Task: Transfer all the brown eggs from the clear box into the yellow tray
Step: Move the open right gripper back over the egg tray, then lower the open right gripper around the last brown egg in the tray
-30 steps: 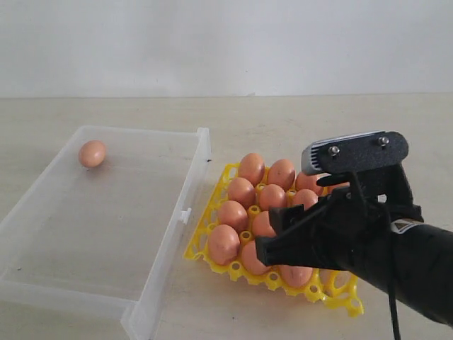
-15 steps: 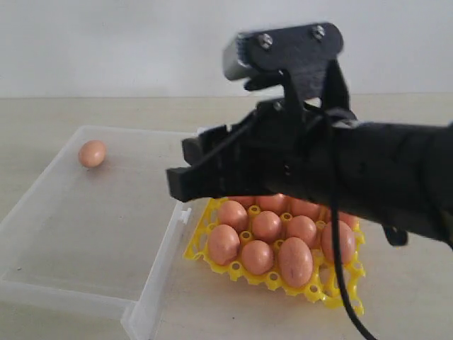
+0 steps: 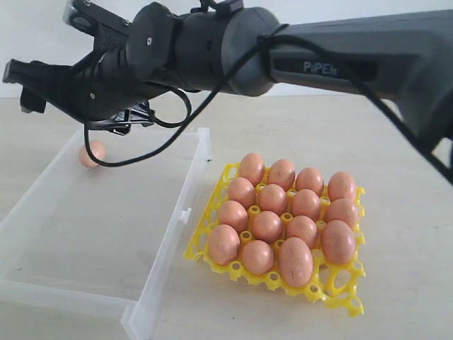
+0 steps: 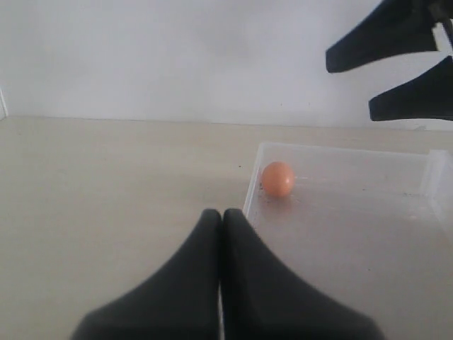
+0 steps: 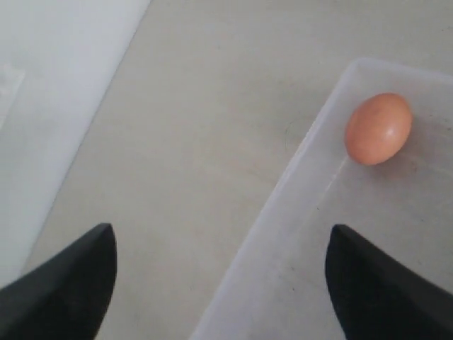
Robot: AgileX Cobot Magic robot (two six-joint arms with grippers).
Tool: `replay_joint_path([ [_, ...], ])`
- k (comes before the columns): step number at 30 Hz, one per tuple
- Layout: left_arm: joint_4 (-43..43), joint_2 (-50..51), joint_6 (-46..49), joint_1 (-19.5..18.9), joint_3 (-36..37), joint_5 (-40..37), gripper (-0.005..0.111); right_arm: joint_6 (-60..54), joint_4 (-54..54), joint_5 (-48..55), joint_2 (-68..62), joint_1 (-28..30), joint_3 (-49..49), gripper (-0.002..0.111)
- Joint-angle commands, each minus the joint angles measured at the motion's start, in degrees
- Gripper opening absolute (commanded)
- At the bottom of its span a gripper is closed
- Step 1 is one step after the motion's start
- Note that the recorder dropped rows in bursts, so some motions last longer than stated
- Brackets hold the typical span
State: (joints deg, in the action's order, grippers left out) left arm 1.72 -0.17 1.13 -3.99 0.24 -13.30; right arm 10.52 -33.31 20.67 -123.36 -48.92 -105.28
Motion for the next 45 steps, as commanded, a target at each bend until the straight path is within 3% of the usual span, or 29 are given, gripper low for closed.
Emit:
replay_joint_path([
  [1,0.3,0.2,0.0,0.0,-0.2,0.0,-0.004,11.5,2.1,0.9,-4.6,1.6,-6.3,0.077],
  [10,0.3,0.2,0.0,0.0,-0.2,0.0,-0.004,20.8,2.3,-0.3,-10.4,4.1,-6.6,0.077],
  [22,0.3,0.2,0.0,0.0,-0.2,0.0,-0.004,18.9,4.3,-4.1,-12.6,5.8,-7.6,0.075],
  [38,0.3,0.2,0.0,0.0,-0.2,0.0,-0.004,18.1,5.1,11.4,-28.2,5.7,-33.9,0.074],
  [45,0.3,0.2,0.0,0.0,-0.2,0.0,-0.004,18.5,7.1,12.5,-30.7,5.7,-37.4,0.074],
])
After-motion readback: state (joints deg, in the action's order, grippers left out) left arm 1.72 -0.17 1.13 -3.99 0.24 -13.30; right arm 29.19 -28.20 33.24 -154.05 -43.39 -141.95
